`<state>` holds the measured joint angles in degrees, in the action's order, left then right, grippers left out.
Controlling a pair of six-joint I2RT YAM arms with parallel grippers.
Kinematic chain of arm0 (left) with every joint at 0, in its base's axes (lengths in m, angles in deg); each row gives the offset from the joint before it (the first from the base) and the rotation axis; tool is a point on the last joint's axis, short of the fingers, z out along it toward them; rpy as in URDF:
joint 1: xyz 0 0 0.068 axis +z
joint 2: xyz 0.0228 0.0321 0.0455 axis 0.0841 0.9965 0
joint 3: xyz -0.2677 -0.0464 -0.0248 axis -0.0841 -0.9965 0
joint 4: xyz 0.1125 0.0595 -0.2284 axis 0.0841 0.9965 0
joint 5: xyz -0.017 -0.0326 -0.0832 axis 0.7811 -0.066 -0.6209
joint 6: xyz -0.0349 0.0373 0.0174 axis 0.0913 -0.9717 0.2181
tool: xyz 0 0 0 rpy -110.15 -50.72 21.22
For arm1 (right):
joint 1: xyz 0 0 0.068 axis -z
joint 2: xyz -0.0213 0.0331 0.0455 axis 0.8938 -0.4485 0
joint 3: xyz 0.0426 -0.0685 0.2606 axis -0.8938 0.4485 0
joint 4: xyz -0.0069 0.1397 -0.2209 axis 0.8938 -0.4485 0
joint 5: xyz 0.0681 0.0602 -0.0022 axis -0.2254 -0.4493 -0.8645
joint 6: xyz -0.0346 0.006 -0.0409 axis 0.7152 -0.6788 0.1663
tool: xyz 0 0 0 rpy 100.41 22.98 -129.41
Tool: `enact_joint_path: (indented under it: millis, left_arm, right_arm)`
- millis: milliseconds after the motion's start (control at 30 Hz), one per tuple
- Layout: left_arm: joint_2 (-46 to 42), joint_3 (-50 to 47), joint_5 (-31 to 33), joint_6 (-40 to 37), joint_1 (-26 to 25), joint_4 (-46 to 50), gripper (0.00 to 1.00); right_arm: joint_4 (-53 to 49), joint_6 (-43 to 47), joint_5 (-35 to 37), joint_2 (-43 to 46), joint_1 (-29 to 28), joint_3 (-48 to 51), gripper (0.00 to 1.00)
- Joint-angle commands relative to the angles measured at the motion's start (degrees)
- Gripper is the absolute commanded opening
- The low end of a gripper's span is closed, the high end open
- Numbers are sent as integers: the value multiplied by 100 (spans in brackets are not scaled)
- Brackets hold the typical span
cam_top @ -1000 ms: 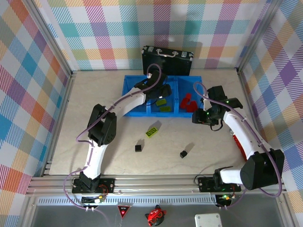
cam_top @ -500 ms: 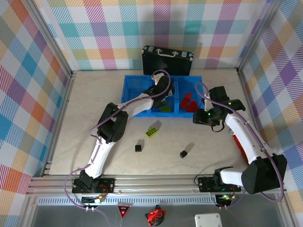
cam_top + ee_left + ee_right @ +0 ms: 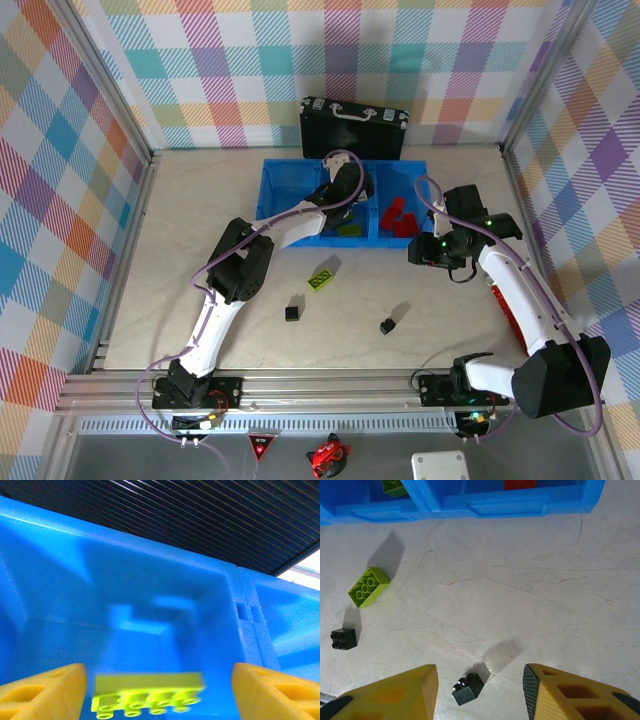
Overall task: Sort the legos into containers by color
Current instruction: Place the lego in the container, then pick up the lego from the middle-left of the table.
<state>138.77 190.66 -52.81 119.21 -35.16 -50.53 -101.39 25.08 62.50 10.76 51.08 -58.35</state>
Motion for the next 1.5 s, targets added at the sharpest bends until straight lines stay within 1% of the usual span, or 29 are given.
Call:
enact_joint_path:
  millis: [0, 267, 467, 567, 733, 900, 967, 1100, 1200, 1367, 1467]
  left_arm:
    - [-245, -100, 42, -173, -49, -123, 78]
    - [-378, -151, -81, -159, -53, -165, 75]
    - [-645, -134, -346, -292, -49, 154, 73]
    - [-836, -134, -565, -283, -53, 537, 73]
    - [-1155, -125, -1179, -336, -48, 1225, 72]
    - [-1382, -133, -1771, -537, -50, 2194, 72]
    - [-1479, -175, -1882, -629, -53, 2573, 71]
    - [-1774, -434, -2050, -779, -53, 3133, 71]
    - [-2044, -695, -1977, -802, -61, 3487, 70]
    - [-2852, -1698, -1978, -684, -66, 3302, 70]
    - [-3208, -2105, -1913, -634, -109, 3441, 70]
  right_arm:
    - [-90, -93, -155, 124, -3, 103, 51]
    - [-68, -254, -341, 259, 3, 205, 50]
    - [-57, -522, -367, 255, -10, 304, 48]
    - [-38, -669, -337, 282, -37, 387, 47]
    - [-143, -889, -228, 256, -155, 466, 46]
    - [-141, -1104, -162, 189, -377, 557, 46]
    - [-143, -1188, -89, 105, -477, 575, 45]
    - [-119, -1344, 34, -130, -762, 573, 45]
    - [-91, -1441, 86, -320, -998, 557, 45]
    - [-69, -1551, 219, -674, -1422, 512, 45]
    - [-32, -1614, 246, -910, -1670, 477, 45]
